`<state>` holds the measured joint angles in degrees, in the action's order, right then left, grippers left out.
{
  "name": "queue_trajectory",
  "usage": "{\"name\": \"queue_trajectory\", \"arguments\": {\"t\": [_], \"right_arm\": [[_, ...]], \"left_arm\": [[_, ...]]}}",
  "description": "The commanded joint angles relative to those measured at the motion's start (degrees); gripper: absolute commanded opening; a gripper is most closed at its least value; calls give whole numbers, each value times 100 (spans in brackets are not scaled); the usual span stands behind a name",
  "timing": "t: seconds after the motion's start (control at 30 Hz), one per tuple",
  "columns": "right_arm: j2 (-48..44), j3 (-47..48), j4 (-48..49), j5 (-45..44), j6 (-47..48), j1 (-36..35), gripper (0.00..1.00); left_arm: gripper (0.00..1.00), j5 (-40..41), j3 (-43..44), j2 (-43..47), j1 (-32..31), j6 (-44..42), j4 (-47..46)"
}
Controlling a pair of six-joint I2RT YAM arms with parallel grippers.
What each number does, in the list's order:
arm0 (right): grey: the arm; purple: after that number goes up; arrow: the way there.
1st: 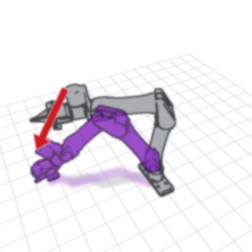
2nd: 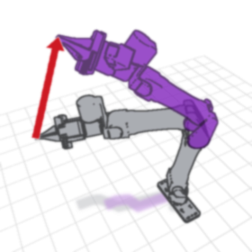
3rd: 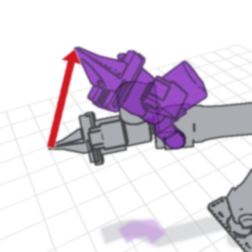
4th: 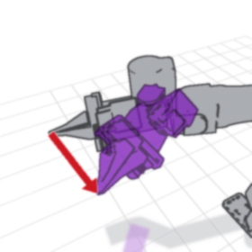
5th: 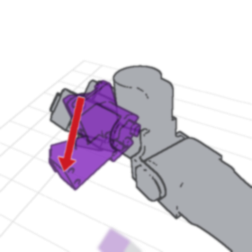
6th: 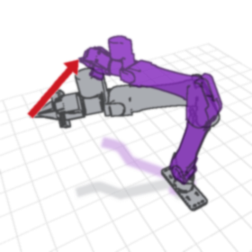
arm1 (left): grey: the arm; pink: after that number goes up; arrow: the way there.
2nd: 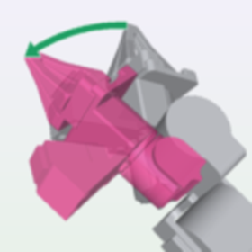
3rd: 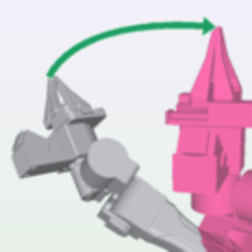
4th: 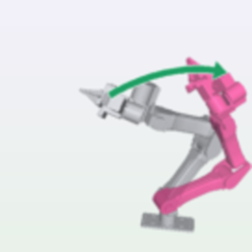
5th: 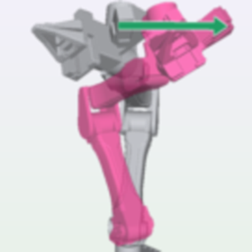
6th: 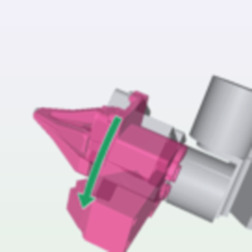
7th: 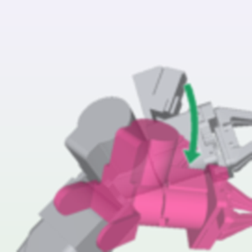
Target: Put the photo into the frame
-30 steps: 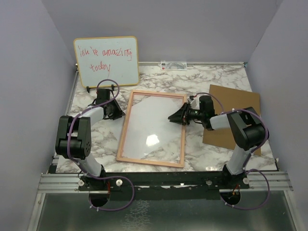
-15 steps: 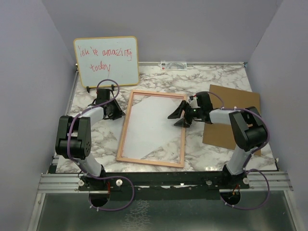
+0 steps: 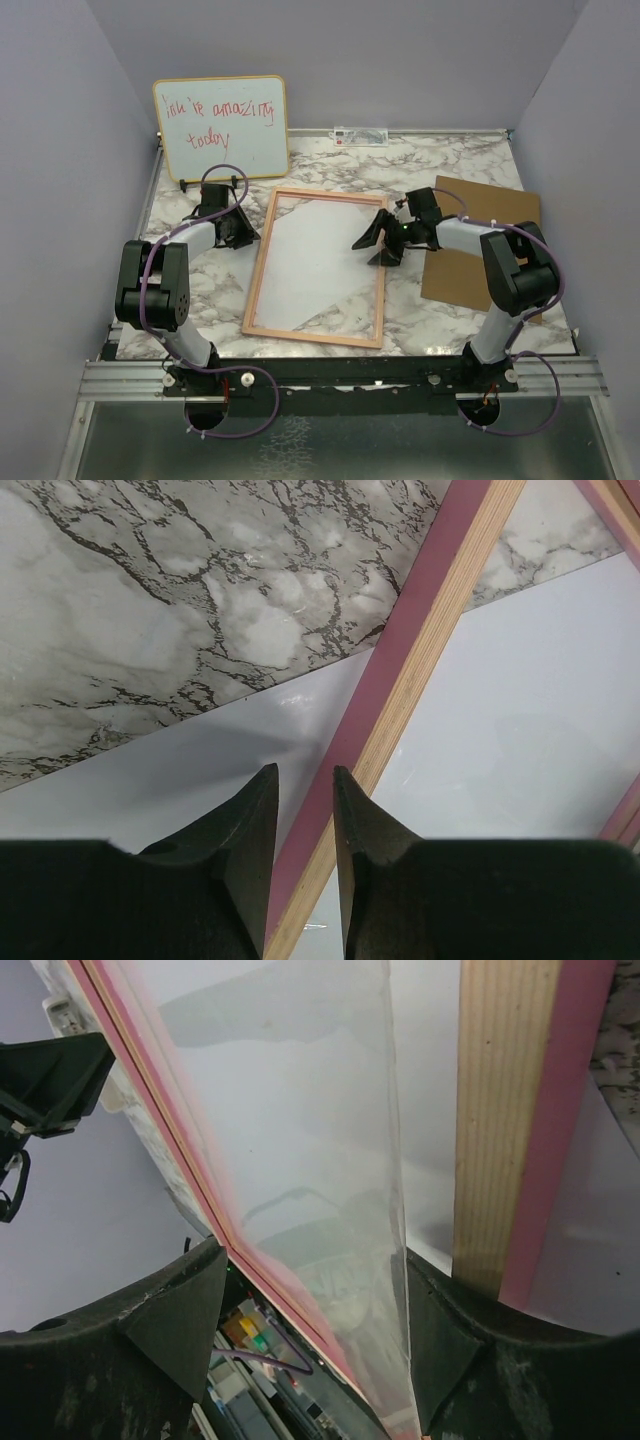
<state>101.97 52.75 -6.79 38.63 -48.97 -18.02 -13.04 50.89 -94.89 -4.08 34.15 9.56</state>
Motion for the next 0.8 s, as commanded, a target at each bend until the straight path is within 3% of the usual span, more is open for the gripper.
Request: {"name": "queue_trajectory", "arguments": {"t": [0.0,0.17,0.4,0.47,0.77], "right_arm": [[-199,-124,317,338,-41,-34,69],[-245,-586,1885,966,-455,-30,57],[-358,-968,3237,1293,-932,-24,13],[-420,-1080,3544,1374,-1059,-33,7],[-411,-1425,4953,1714,-1677,-28,3]], "left_arm": [[30,-43,88,57,23,-108,106],[30,-83,71,49,30,-128,101],[29,-88,70,45,25,-137,106],[29,-71,70,41,30,-137,107],[29,10,86,41,30,-128,118]]}}
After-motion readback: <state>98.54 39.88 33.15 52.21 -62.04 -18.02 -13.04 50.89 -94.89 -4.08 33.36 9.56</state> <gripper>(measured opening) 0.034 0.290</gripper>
